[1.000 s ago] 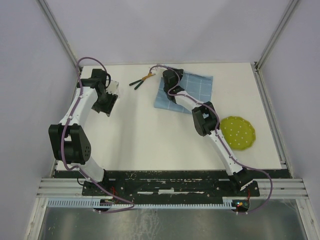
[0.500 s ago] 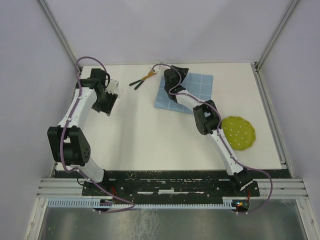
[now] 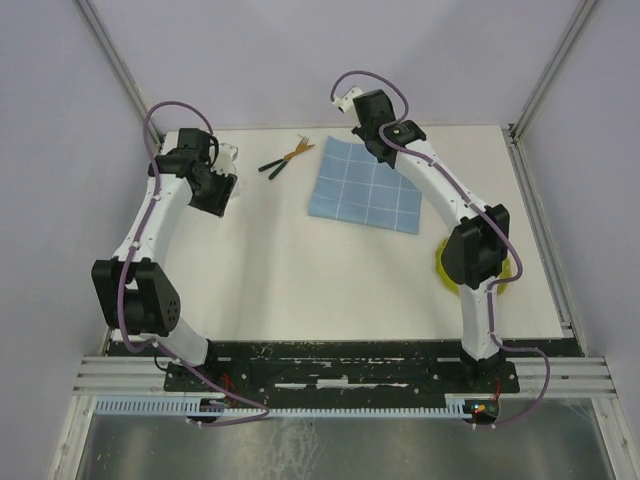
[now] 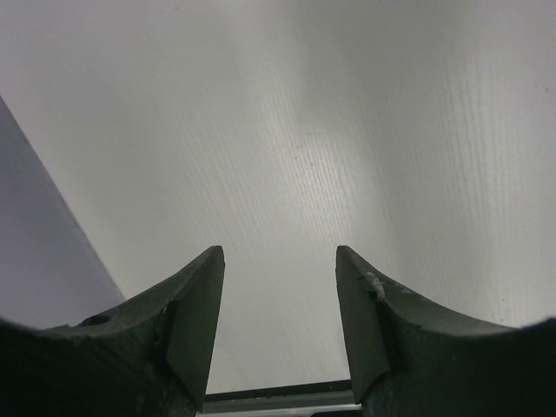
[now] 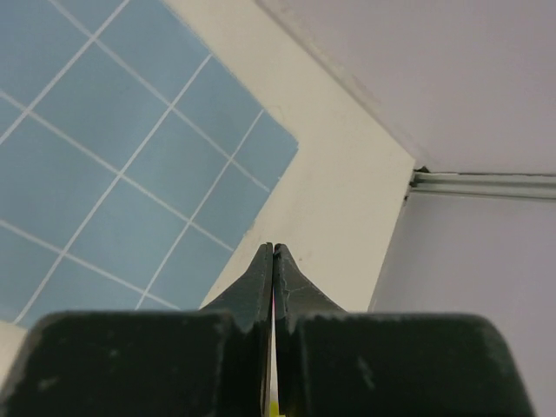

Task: Set the dinner table for one person
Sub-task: Fold the napkin at the center of the board.

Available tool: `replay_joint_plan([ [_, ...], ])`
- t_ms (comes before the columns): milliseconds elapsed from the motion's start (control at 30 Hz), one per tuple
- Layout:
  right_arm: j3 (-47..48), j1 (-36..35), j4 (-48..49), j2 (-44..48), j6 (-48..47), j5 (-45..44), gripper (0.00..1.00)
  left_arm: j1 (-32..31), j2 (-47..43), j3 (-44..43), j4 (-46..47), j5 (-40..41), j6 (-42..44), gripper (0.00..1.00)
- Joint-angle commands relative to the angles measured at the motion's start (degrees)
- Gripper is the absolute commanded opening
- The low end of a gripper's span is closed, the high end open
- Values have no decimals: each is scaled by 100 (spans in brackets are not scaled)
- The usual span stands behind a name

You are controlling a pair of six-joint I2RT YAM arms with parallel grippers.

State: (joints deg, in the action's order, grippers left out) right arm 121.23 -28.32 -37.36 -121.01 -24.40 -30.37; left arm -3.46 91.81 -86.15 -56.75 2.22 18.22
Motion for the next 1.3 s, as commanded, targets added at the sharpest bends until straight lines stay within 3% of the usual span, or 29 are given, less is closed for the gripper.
replay_joint_plan([
  [0, 126, 54, -1499, -452, 538, 600, 2, -141, -75, 7, 554, -220, -124, 61],
  [233, 93, 341, -1735, -803, 559, 1473, 2, -844, 790, -820, 837, -3, -115, 61],
  [367, 678, 797, -2118, -1341, 988, 1636, 2, -1200, 1763, -1672, 942, -9, -215, 60],
  [633, 541, 1181, -2253, -1566, 1096, 1666, 1, -1396, 4052, -4248, 350, -517, -804, 40],
  [800, 536, 1263, -2298, -1521, 1069, 1901, 2, -1695, 4478, -4323, 491, -545, -695, 38],
  [1267, 1351, 1267, -2407, -2231, 1735, 2499, 2, -1782, 5175, -4361, 997, -759, -926, 38],
])
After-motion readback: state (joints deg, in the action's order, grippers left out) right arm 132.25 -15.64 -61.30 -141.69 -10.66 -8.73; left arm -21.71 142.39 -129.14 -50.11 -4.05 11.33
